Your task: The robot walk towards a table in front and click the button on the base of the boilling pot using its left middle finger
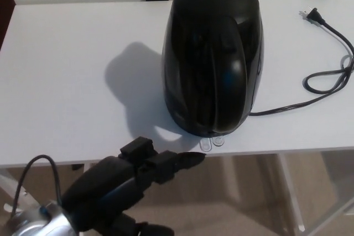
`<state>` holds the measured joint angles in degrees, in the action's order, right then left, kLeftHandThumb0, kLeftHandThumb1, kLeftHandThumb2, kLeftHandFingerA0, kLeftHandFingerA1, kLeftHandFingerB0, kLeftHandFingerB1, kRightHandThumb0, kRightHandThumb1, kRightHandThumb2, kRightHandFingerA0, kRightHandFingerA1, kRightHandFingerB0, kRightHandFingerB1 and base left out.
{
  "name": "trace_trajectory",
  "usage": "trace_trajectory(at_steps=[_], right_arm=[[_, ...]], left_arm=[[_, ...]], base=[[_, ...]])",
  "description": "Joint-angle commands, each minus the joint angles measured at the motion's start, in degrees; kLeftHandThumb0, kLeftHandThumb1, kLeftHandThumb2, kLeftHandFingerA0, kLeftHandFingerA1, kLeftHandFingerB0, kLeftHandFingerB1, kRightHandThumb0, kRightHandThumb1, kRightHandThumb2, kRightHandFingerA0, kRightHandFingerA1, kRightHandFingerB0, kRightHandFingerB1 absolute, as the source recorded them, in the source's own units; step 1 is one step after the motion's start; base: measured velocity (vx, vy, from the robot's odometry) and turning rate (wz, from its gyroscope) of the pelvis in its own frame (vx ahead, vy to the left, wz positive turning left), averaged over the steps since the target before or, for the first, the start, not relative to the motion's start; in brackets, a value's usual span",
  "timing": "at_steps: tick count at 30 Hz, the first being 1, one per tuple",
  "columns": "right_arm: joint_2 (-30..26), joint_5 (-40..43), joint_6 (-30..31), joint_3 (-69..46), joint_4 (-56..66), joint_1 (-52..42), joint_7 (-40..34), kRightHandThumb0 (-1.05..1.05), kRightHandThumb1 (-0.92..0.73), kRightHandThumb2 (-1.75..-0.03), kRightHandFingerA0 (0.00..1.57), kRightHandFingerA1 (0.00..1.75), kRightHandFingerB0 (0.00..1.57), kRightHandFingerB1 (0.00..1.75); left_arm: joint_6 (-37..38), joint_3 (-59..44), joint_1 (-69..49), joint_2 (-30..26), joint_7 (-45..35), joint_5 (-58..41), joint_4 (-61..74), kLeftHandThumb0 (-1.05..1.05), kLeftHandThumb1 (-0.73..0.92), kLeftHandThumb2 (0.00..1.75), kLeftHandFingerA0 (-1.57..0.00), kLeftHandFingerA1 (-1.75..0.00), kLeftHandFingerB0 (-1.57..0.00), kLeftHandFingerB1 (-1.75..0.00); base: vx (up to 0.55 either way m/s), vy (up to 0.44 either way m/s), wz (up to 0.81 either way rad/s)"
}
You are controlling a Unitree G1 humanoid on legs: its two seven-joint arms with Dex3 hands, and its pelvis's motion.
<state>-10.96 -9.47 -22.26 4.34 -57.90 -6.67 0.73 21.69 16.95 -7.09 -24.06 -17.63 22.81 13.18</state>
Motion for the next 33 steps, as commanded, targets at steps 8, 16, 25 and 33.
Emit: trace_trajectory(at_steps=[8, 16, 25, 33], right_arm=[[-0.52, -0.06, 1.58, -0.01, 1.81, 0.75, 0.48, -0.07, -0.46, -0.88, 0.41, 0.6, 0.2, 0.51], [-0.12, 0.82, 1.54, -0.79, 1.79, 1.24, 0.86, -0.06, -0.45, -0.88, 0.43, 0.62, 0.2, 0.52], [-0.13, 0.56, 1.72, -0.58, 1.9, 1.92, 0.97, -0.05, -0.46, -0.89, 0.43, 0.63, 0.19, 0.51], [0.33, 1.54, 1.41, -1.33, 2.13, 2.21, 1.81, -0.05, -0.65, -0.58, 0.52, 0.54, 0.28, 0.4]], left_arm=[[-5.14, 1.53, 4.19, -2.12, -2.71, 5.71, -3.34, -0.94, 0.76, 1.13, -1.09, -1.21, -0.05, -0.25], [-7.25, 2.91, 5.33, 0.34, -1.65, 6.97, -4.41, -0.93, 0.76, 1.11, -1.06, -1.19, -0.06, -0.24], [-12.89, 6.96, 7.37, 2.71, -3.3, 11.74, -5.85, -0.91, 0.69, 1.03, -0.98, -1.11, 0.0, -0.07], [-19.0, 11.02, 9.2, 3.97, -5.8, 16.46, -4.83, -0.93, 0.65, 1.03, -0.97, -1.05, 0.0, -0.06]], base=[[0.0, 0.0, 0.0], [0.0, 0.0, 0.0], [0.0, 0.0, 0.0], [0.0, 0.0, 0.0]])
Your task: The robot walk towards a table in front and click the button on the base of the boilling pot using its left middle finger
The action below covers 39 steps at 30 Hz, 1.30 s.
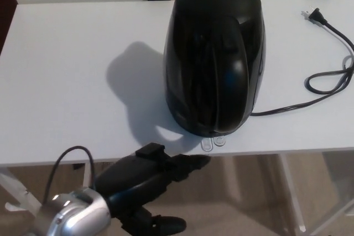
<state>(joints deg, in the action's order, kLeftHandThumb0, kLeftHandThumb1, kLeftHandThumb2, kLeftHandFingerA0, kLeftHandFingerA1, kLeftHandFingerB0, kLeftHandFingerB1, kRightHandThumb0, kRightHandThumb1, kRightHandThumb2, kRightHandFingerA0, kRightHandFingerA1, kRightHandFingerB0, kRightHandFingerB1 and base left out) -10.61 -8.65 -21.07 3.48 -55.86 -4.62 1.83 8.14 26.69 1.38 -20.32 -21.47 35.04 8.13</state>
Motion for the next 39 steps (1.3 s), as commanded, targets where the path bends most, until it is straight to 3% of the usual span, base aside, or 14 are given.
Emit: trace_trajectory(at_steps=[1, 2, 3, 4, 6, 9, 10, 13, 15, 17, 27, 28, 33, 39], right_arm=[[-0.08, 0.45, 0.26, -0.3, 0.14, 0.14, 0.57, -0.05, -0.65, -0.58, 0.52, 0.54, 0.28, 0.4], [-0.05, 0.36, 0.46, -0.24, 0.21, 0.18, 0.5, -0.04, -0.65, -0.58, 0.53, 0.54, 0.27, 0.4], [0.09, 0.57, 0.65, -0.38, 0.15, 0.3, 0.63, -0.04, -0.47, -0.9, 0.46, 0.64, 0.18, 0.51], [0.01, 0.47, 0.65, -0.32, 0.18, 0.37, 0.65, -0.04, -0.65, -0.58, 0.54, 0.54, 0.27, 0.4], [-0.02, 0.44, 0.78, -0.32, 0.22, 0.46, 0.71, -0.05, -0.64, -0.58, 0.53, 0.54, 0.27, 0.4], [-0.01, 0.59, 0.39, -0.4, 0.14, 0.56, 1.04, -0.05, -0.46, -0.89, 0.46, 0.64, 0.17, 0.51], [0.04, 0.59, 0.81, -0.4, 0.44, 0.52, 0.98, -0.06, -0.46, -0.9, 0.46, 0.64, 0.18, 0.51], [-0.19, -0.22, 0.36, 0.17, 0.81, 0.18, 0.49, -0.08, -0.64, -0.58, 0.54, 0.53, 0.28, 0.4], [-0.24, -0.35, 0.72, 0.31, 0.97, 0.17, 0.42, -0.09, -0.64, -0.58, 0.53, 0.52, 0.27, 0.39], [-0.1, -0.02, 0.45, 0.12, 0.66, 0.31, 0.48, -0.08, -0.64, -0.58, 0.54, 0.52, 0.27, 0.39], [-0.02, -0.26, 0.64, 0.37, 1.16, -0.15, 0.17, -0.05, -0.46, -0.89, 0.49, 0.65, 0.18, 0.51], [0.05, 0.09, 0.22, 0.15, 0.71, -0.01, 0.43, -0.04, -0.45, -0.88, 0.48, 0.66, 0.18, 0.52], [0.17, -0.13, 0.08, 0.24, 0.02, 0.46, 0.24, -0.06, -0.46, -0.9, 0.46, 0.64, 0.19, 0.52], [0.1, 0.0, 1.23, 0.24, 1.22, 0.33, 0.5, -0.08, -0.65, -0.58, 0.53, 0.53, 0.27, 0.39]], left_arm=[[-5.8, 1.49, 0.66, 0.54, -1.91, 4.17, 0.18, -0.93, 0.65, 1.03, -0.97, -1.05, 0.0, -0.06], [-6.41, 1.98, 0.79, 1.01, -1.95, 4.62, -0.05, -0.92, 0.81, 0.65, -1.0, -1.01, 0.0, -0.15], [-6.75, 2.71, 1.17, 1.4, -1.81, 5.2, -0.75, -0.93, 0.66, 1.04, -1.0, -1.02, 0.0, -0.07], [-7.34, 3.14, 1.44, 1.57, -2.14, 5.58, -0.86, -0.93, 0.82, 0.66, -1.0, -1.0, 0.0, -0.17], [-7.99, 3.5, 1.61, 1.93, -2.36, 5.74, -1.07, -0.88, 0.63, 1.03, -1.04, -1.06, 0.0, -0.11], [-8.83, 3.89, 2.05, 2.57, -2.23, 5.79, -1.93, -0.86, 0.61, 1.0, -0.99, -0.97, -0.01, -0.13], [-8.95, 3.88, 2.21, 2.9, -1.94, 5.64, -2.36, -0.9, 0.79, 0.64, -1.02, -0.99, 0.0, -0.17], [-9.15, 3.95, 2.79, 3.12, -1.7, 5.91, -2.71, -0.89, 0.63, 1.03, -0.98, -1.02, 0.0, -0.09], [-9.17, 3.75, 2.72, 3.19, -1.62, 5.5, -2.52, -0.94, 0.82, 0.65, -0.99, -1.07, 0.0, -0.13], [-9.15, 3.13, 2.25, 3.05, -1.77, 4.53, -1.3, -0.88, 0.62, 1.03, -1.05, -1.07, 0.0, -0.1], [-9.25, 1.71, 0.1, 2.97, -1.5, 3.7, 3.15, -0.99, 0.67, 1.03, -0.99, -1.2, 0.0, 0.0], [-8.38, 1.33, -0.02, 2.61, -0.79, 3.73, 3.39, -0.88, 0.77, 0.64, -0.95, -1.02, 0.0, -0.03], [-3.59, 0.74, -0.05, 1.51, 4.79, 5.06, 0.82, -0.86, 0.6, 0.79, -0.81, -0.87, 0.0, 0.0], [-1.07, 1.39, 0.63, 1.11, 8.12, 6.07, -2.3, -0.84, 0.57, 0.91, -0.84, -0.95, 0.0, -0.07]], base=[[0.0, 0.0, 0.0], [0.0, 0.0, 0.0], [0.0, 0.0, 0.0], [0.0, 0.0, 0.0], [0.0, 0.0, 0.0], [0.0, 0.0, 0.0], [0.0, 0.0, 0.0], [0.0, 0.0, 0.0], [0.0, 0.0, 0.0], [0.0, 0.0, 0.0], [0.0, 0.0, 0.0], [0.0, 0.0, 0.0], [0.0, 0.0, 0.0], [0.0, 0.0, 0.0]])
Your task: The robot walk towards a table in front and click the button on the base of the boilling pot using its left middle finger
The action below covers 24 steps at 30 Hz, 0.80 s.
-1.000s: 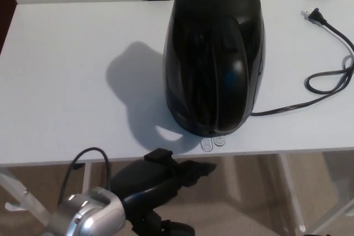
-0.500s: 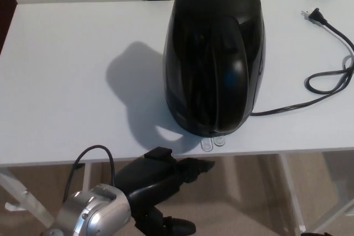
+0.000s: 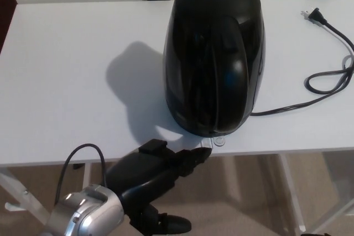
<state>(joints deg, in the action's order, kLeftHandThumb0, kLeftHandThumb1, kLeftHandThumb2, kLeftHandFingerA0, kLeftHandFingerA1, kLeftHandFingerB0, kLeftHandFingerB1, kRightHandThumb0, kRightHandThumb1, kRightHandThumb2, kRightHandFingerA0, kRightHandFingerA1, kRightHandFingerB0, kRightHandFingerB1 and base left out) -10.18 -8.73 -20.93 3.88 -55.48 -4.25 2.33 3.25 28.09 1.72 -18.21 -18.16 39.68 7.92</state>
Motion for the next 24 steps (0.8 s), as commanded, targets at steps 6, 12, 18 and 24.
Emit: trace_trajectory(at_steps=[6, 12, 18, 24], right_arm=[[-0.48, -0.6, 0.82, 0.31, 0.77, 0.34, -0.54, -0.09, -0.64, -0.58, 0.54, 0.54, 0.28, 0.4], [-0.54, -0.6, 1.42, 0.43, 0.59, 0.57, -0.31, -0.09, -0.65, -0.58, 0.54, 0.55, 0.27, 0.4], [-0.64, -0.6, 1.71, 0.53, 1.38, 0.57, -0.17, -0.1, -0.64, -0.58, 0.55, 0.55, 0.28, 0.4], [-0.48, 0.28, 0.65, 0.01, 1.26, 0.2, 0.72, -0.08, -0.45, -0.89, 0.49, 0.66, 0.17, 0.51]], left_arm=[[2.34, 1.46, 1.6, -1.08, 4.46, 4.1, -3.69, -0.84, 0.72, 0.62, -0.87, -0.8, 0.0, -0.02], [0.8, 2.81, 2.89, -0.82, 3.27, 5.35, -5.33, -0.84, 0.75, 0.64, -0.98, -0.91, 0.0, -0.02], [-0.28, 3.76, 4.38, -0.29, 3.08, 7.16, -5.73, -0.86, 0.76, 0.64, -0.95, -0.85, 0.0, 0.0], [0.16, 3.95, 4.47, -0.23, 3.36, 7.83, -4.37, -0.87, 0.77, 0.64, -0.93, -0.82, 0.0, -0.03]], base=[[0.0, 0.0, 0.0], [0.0, 0.0, 0.0], [0.0, 0.0, 0.0], [0.0, 0.0, 0.0]])
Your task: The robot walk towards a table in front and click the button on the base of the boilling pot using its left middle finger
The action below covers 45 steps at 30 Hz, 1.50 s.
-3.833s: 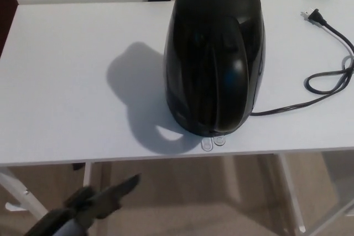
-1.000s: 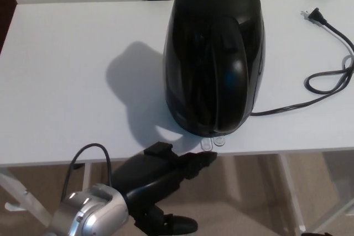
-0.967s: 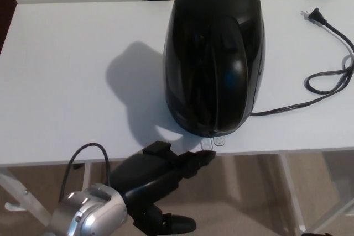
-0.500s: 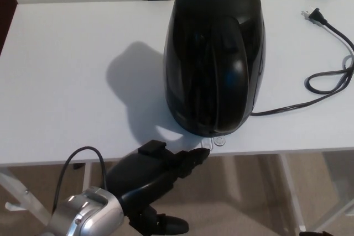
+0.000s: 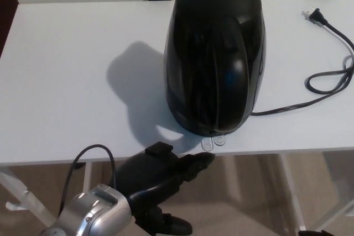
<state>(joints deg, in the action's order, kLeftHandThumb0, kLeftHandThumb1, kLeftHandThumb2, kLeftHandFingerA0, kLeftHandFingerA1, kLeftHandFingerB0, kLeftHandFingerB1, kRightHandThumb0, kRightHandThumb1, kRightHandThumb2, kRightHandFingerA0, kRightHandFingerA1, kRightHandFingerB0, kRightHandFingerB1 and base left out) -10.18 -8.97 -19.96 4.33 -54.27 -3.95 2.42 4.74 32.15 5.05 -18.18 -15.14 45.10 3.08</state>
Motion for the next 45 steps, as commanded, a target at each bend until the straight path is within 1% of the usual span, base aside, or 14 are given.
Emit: trace_trajectory(at_steps=[1, 3, 9, 18, 19, 20, 28, 31, 34, 36, 37, 41, 42, 45], right_arm=[[-0.49, 0.51, -0.33, -0.46, 0.06, -0.09, 0.64, -0.08, -0.45, -0.89, 0.49, 0.66, 0.17, 0.51], [-0.44, 0.97, -0.53, -0.86, -0.18, -0.12, 1.03, -0.08, -0.44, -0.89, 0.5, 0.66, 0.17, 0.51], [-0.21, 1.07, 0.09, -1.1, 0.06, -0.07, 1.09, -0.08, -0.45, -0.89, 0.47, 0.65, 0.17, 0.51], [-0.35, 0.23, -0.41, -0.67, -0.17, 0.39, 0.43, -0.09, -0.44, -0.88, 0.52, 0.67, 0.17, 0.52], [-0.33, 0.39, -0.01, -0.77, -0.01, 0.38, 0.53, -0.08, -0.44, -0.88, 0.53, 0.68, 0.17, 0.51], [-0.32, 0.41, 0.19, -0.79, 0.01, 0.45, 0.57, -0.09, -0.44, -0.88, 0.52, 0.67, 0.16, 0.51], [-0.48, 0.17, 0.23, -0.52, -0.76, 1.05, 0.62, -0.08, -0.45, -0.89, 0.51, 0.67, 0.16, 0.51], [-0.68, -0.22, -0.52, -0.23, -0.76, 0.93, 0.43, -0.1, -0.44, -0.89, 0.51, 0.67, 0.17, 0.51], [-0.66, -0.06, 0.29, -0.32, -0.48, 1.23, 0.56, -0.12, -0.65, -0.58, 0.57, 0.56, 0.26, 0.4], [-0.67, -0.23, 0.21, -0.24, -0.54, 1.24, 0.34, -0.1, -0.46, -0.9, 0.5, 0.66, 0.17, 0.52], [-0.71, -0.26, 0.49, -0.22, -0.53, 1.33, 0.36, -0.1, -0.65, -0.58, 0.57, 0.56, 0.27, 0.4], [-0.62, 0.03, 0.43, -0.43, -1.19, 1.68, 0.62, -0.09, -0.65, -0.58, 0.58, 0.55, 0.27, 0.39], [-0.74, -0.19, 0.26, -0.3, -1.22, 1.63, 0.55, -0.08, -0.47, -0.91, 0.5, 0.66, 0.17, 0.51], [-0.86, -0.23, 0.0, -0.27, -1.31, 1.57, 0.59, -0.08, -0.47, -0.91, 0.5, 0.66, 0.17, 0.51]], left_arm=[[-1.34, -0.12, 1.13, -0.26, 0.33, 2.43, 0.48, -0.87, 0.77, 0.64, -0.93, -0.82, 0.0, -0.03], [-0.89, -0.01, 0.2, -0.28, 2.44, 4.24, 2.3, -0.94, 0.64, 0.99, -0.89, -0.85, 0.0, -0.01], [-0.01, -0.74, -1.03, -0.53, 4.39, 4.73, 4.43, -0.85, 0.73, 0.62, -0.9, -0.88, 0.0, -0.03], [0.32, -0.95, -0.93, -0.68, 5.09, 5.64, 5.83, -0.9, 0.6, 0.94, -0.88, -0.85, 0.0, -0.02], [0.36, -0.89, -1.14, -0.56, 5.29, 5.63, 5.98, -0.84, 0.71, 0.63, -0.92, -0.85, 0.0, -0.04], [0.22, -0.91, -1.15, -0.51, 5.09, 5.55, 6.03, -0.89, 0.59, 0.95, -0.9, -0.86, 0.0, -0.03], [-0.2, -0.7, -0.7, -0.31, 4.54, 5.92, 5.91, -0.85, 0.73, 0.63, -0.89, -0.89, 0.0, -0.03], [-0.32, -0.57, 0.11, -0.12, 3.83, 5.89, 5.25, -0.96, 0.64, 1.0, -0.86, -0.76, 0.0, 0.0], [-1.47, -0.32, 1.42, 0.32, 2.41, 6.51, 4.19, -0.83, 0.74, 0.65, -0.85, -0.66, 0.0, 0.0], [-1.28, -0.11, 1.81, 0.47, 3.0, 6.91, 3.49, -0.87, 0.6, 0.82, -0.86, -0.7, 0.0, 0.0], [-1.32, 0.01, 2.09, 0.57, 3.06, 7.08, 3.09, -0.87, 0.6, 1.0, -0.95, -0.77, 0.0, -0.09], [-1.13, 0.6, 3.13, 0.91, 3.38, 7.59, 1.75, -0.88, 0.6, 0.95, -0.89, -0.84, 0.0, -0.05], [-1.33, 0.72, 3.14, 1.04, 3.21, 7.66, 1.79, -0.86, 0.59, 0.95, -0.88, -0.81, 0.0, -0.07], [-1.6, 0.9, 3.15, 1.2, 3.02, 7.79, 1.84, -0.86, 0.59, 0.95, -0.88, -0.81, 0.0, -0.07]], base=[[0.0, 0.0, 0.0], [0.0, 0.0, 0.0], [0.0, 0.0, 0.0], [0.0, 0.0, 0.0], [0.0, 0.0, 0.0], [0.0, 0.0, 0.0], [0.0, 0.0, 0.0], [0.0, 0.0, 0.0], [0.0, 0.0, 0.0], [0.0, 0.0, 0.0], [0.0, 0.0, 0.0], [0.0, 0.0, 0.0], [0.0, 0.0, 0.0], [0.0, 0.0, 0.0]])
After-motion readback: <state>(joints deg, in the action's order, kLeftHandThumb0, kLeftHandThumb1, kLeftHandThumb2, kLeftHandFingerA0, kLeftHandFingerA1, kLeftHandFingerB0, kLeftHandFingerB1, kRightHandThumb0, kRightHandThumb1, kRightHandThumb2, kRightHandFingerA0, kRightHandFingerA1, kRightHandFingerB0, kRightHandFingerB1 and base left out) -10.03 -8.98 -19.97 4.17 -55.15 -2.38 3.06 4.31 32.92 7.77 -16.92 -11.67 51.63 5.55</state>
